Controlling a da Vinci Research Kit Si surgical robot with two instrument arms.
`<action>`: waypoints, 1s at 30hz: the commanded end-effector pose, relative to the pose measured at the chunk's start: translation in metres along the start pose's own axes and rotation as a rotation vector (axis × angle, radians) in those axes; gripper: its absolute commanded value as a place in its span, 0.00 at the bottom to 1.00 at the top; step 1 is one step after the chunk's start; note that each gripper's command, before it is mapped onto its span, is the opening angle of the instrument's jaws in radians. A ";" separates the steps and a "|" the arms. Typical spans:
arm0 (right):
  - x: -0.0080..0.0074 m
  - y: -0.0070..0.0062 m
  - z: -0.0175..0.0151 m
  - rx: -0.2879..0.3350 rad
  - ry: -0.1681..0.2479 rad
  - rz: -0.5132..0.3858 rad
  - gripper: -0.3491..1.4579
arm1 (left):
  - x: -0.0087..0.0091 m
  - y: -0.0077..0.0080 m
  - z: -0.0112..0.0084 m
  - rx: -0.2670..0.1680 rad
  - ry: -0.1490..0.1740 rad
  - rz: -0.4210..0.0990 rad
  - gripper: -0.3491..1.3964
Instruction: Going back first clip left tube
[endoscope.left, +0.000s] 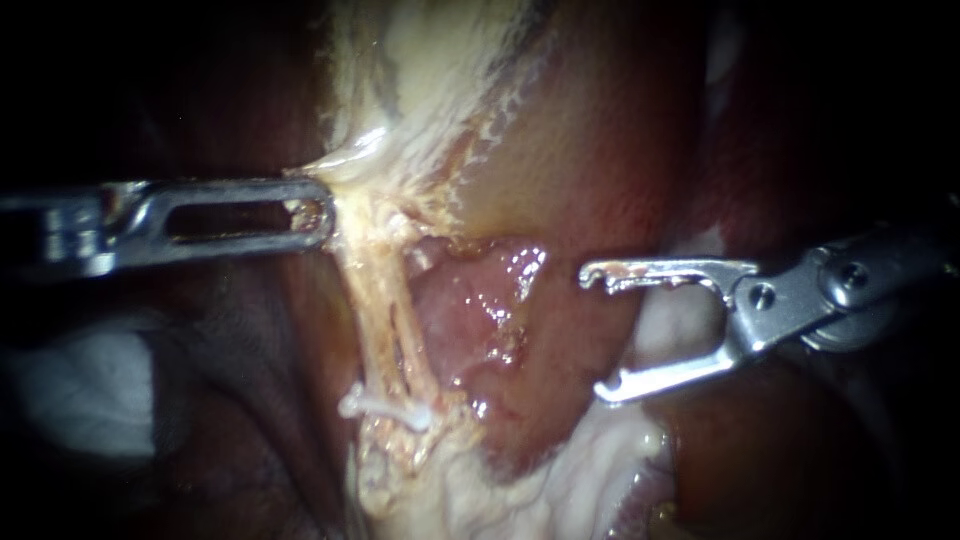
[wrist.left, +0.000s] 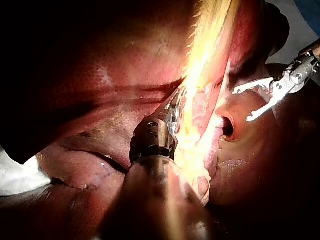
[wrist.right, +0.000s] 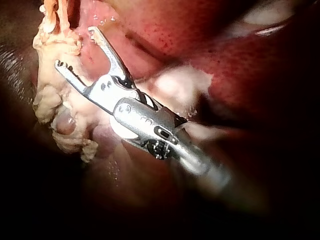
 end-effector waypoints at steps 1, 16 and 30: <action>0.0001 -0.0001 -0.0002 0.001 -0.001 0.001 0.52 | 0.0002 0.0000 0.0003 0.006 0.003 0.001 0.00; 0.0002 -0.0003 -0.0003 0.002 -0.001 0.001 0.52 | 0.0041 -0.0027 0.0094 0.032 0.053 0.015 0.00; 0.0004 -0.0003 -0.0002 0.000 0.001 -0.010 0.52 | 0.0039 -0.0028 0.0093 0.034 0.056 0.016 0.00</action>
